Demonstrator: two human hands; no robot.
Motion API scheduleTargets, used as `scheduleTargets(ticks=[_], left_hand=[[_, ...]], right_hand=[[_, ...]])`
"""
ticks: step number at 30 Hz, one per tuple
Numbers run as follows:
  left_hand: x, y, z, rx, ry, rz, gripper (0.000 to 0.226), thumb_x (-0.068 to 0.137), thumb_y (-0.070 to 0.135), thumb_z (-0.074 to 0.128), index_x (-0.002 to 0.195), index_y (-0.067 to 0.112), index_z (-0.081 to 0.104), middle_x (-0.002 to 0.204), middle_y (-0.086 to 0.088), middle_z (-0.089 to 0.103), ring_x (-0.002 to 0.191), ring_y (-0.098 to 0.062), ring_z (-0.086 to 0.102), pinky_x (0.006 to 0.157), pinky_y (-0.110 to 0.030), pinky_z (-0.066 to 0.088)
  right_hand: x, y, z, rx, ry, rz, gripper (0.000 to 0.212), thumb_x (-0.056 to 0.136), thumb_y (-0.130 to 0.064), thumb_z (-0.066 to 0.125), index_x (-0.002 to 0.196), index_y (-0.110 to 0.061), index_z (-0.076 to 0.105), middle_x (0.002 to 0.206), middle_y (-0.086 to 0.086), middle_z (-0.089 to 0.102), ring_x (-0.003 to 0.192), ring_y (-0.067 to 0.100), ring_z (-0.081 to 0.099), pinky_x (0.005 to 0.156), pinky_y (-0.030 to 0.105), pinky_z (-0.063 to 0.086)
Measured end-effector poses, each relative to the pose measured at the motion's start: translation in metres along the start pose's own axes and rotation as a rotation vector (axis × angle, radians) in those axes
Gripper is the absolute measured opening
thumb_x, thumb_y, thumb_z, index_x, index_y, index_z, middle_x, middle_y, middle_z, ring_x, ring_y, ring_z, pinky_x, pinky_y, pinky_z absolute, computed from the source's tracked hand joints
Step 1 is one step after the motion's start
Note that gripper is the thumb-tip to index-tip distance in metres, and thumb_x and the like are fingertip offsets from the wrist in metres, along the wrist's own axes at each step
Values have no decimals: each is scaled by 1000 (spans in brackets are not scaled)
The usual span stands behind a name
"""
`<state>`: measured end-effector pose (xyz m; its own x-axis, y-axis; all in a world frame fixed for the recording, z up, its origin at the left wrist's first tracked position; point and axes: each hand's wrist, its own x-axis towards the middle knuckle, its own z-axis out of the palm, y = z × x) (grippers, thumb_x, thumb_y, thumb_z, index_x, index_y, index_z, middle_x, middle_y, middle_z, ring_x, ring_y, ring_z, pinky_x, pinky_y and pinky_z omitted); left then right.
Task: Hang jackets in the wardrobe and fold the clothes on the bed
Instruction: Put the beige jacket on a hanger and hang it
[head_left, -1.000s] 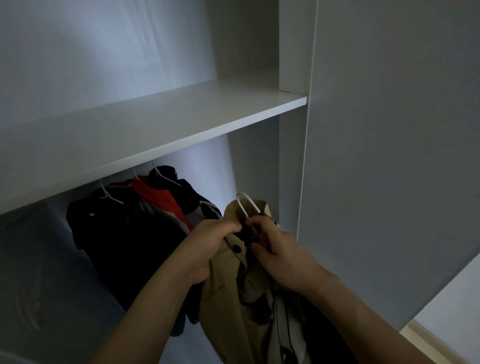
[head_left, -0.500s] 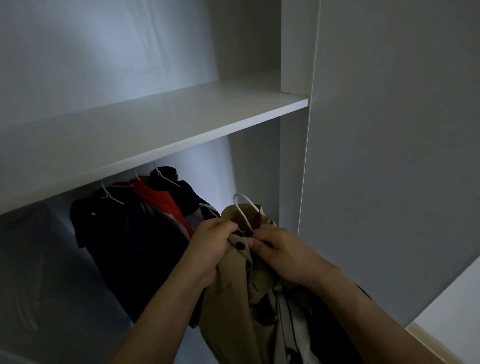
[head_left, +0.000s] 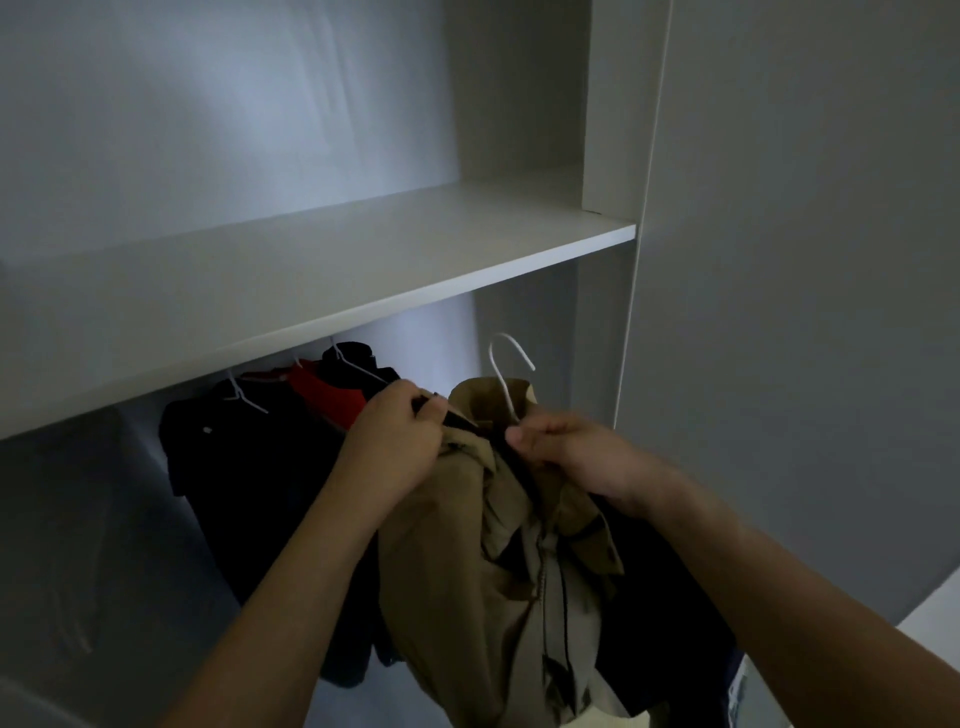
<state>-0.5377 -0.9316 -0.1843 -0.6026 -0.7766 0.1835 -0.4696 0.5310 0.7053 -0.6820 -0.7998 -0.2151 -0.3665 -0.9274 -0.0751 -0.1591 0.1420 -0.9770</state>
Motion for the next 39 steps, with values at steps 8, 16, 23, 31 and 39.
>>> scheduleTargets(ticks=[8, 16, 23, 31, 39], left_hand=[[-69, -10, 25, 126, -200, 171, 15, 95, 26, 52, 82, 18, 54, 75, -2, 59, 66, -15, 59, 58, -28, 51], [-25, -27, 65, 151, 243, 244, 30, 87, 49, 62, 102, 26, 49, 99, 6, 55, 82, -10, 50, 72, -33, 50], [-36, -19, 98, 312, 577, 278, 17, 88, 38, 65, 90, 23, 57, 104, -1, 49, 92, -20, 48, 78, -41, 46], [7, -2, 47, -480, 4, -178, 26, 82, 36, 55, 76, 14, 66, 87, 2, 59, 90, -30, 58, 78, -41, 47], [13, -16, 24, -468, -34, -361, 7, 88, 17, 53, 88, 10, 55, 97, -10, 55, 86, -25, 56, 79, -33, 46]], right_hand=[[17, -23, -7, 129, -20, 51, 25, 96, -18, 55, 78, -9, 70, 83, 14, 68, 77, 27, 65, 74, 32, 54], [19, -32, -5, 243, 19, 54, 32, 97, -23, 53, 68, -11, 59, 68, 9, 60, 63, 21, 58, 66, 30, 48], [13, -32, -13, 224, 36, 48, 33, 99, -26, 52, 70, -12, 62, 67, 8, 62, 63, 19, 59, 66, 30, 49], [10, -4, -23, -144, 285, 44, 34, 99, -26, 53, 67, -15, 60, 69, 7, 53, 66, 22, 49, 67, 30, 37], [10, -3, -17, -191, 313, -103, 31, 100, -24, 51, 73, -12, 62, 76, 6, 55, 72, 14, 51, 67, 26, 37]])
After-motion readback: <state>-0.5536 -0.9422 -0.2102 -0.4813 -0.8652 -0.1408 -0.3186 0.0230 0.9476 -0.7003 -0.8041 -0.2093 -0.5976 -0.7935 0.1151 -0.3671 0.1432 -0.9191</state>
